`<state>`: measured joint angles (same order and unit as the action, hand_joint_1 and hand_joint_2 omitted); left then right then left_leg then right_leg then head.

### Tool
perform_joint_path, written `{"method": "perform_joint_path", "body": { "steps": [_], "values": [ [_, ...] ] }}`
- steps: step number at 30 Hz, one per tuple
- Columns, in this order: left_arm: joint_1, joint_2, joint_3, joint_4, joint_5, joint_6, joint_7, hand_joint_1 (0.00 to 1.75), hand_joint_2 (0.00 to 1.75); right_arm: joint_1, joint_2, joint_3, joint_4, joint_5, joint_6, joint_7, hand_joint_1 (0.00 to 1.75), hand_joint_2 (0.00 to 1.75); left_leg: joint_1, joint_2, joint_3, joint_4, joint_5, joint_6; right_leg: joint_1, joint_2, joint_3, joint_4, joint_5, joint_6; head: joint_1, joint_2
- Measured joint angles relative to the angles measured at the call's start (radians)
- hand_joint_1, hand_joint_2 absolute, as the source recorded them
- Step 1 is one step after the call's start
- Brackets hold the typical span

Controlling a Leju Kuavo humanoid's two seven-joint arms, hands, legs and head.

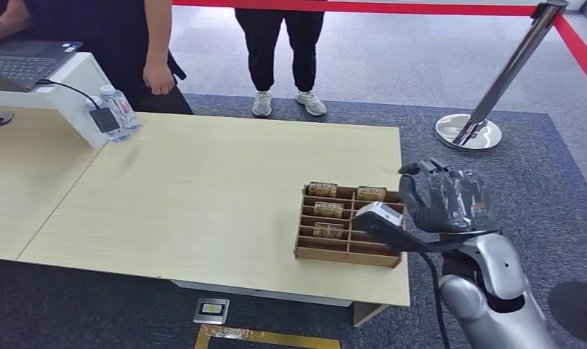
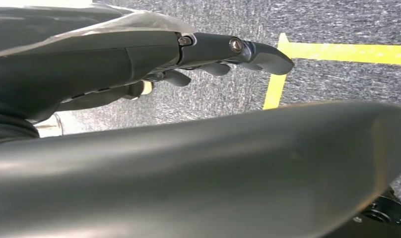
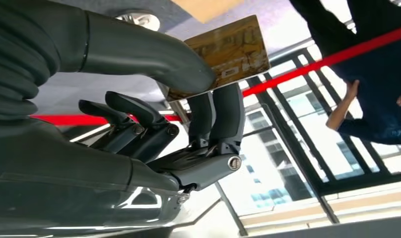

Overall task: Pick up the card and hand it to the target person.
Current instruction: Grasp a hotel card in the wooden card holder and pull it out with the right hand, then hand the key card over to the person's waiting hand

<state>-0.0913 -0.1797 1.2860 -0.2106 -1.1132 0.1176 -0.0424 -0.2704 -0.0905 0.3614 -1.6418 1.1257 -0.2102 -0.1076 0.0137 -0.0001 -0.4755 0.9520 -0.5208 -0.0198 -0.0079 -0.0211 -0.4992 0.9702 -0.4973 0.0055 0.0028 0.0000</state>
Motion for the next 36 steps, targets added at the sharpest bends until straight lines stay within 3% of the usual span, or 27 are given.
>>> {"method": "perform_joint_path", "body": {
  "steps": [6, 11, 18, 28, 36],
  "values": [
    [-0.009, 0.000, -0.003, 0.000, -0.028, -0.014, -0.001, 0.00, 0.00, -0.219, 0.049, 0.044, 0.156, 0.032, -0.025, 0.014, 1.75, 1.75, 0.000, 0.000, 0.000, 0.000, 0.002, 0.000, 0.000, 0.000, 0.000, 0.001, 0.001, 0.000, 0.000, 0.000],
    [-0.014, 0.000, -0.012, 0.000, -0.053, -0.014, 0.007, 0.00, 0.00, -0.387, 0.155, 0.088, 0.366, 0.055, -0.097, 0.027, 1.75, 1.75, 0.000, 0.000, 0.000, 0.000, 0.003, -0.001, 0.000, 0.000, -0.002, 0.003, 0.001, -0.001, 0.000, 0.000],
    [-0.014, 0.000, -0.039, 0.000, -0.085, -0.016, 0.031, 0.00, 0.00, -0.533, 0.262, 0.092, 0.584, 0.056, -0.122, 0.016, 1.75, 1.75, 0.000, 0.000, -0.001, 0.000, 0.003, -0.001, 0.000, 0.000, -0.002, 0.003, 0.001, -0.001, 0.000, 0.000],
    [-0.014, 0.000, -0.052, 0.000, -0.081, -0.001, 0.045, 0.00, 0.00, -0.609, 0.383, 0.092, 0.785, 0.041, -0.135, -0.048, 1.75, 1.75, 0.000, 0.000, -0.001, 0.000, 0.003, -0.001, 0.000, 0.000, -0.003, 0.003, 0.001, -0.001, 0.000, 0.000],
    [-0.013, 0.001, -0.052, 0.000, -0.080, 0.008, 0.054, 0.00, 0.00, -0.615, 0.424, 0.093, 0.814, 0.015, -0.120, -0.064, 1.75, 1.75, 0.000, 0.000, -0.001, 0.000, 0.003, -0.001, 0.000, 0.000, -0.003, 0.003, 0.001, -0.001, 0.000, 0.000]
  ]
}}
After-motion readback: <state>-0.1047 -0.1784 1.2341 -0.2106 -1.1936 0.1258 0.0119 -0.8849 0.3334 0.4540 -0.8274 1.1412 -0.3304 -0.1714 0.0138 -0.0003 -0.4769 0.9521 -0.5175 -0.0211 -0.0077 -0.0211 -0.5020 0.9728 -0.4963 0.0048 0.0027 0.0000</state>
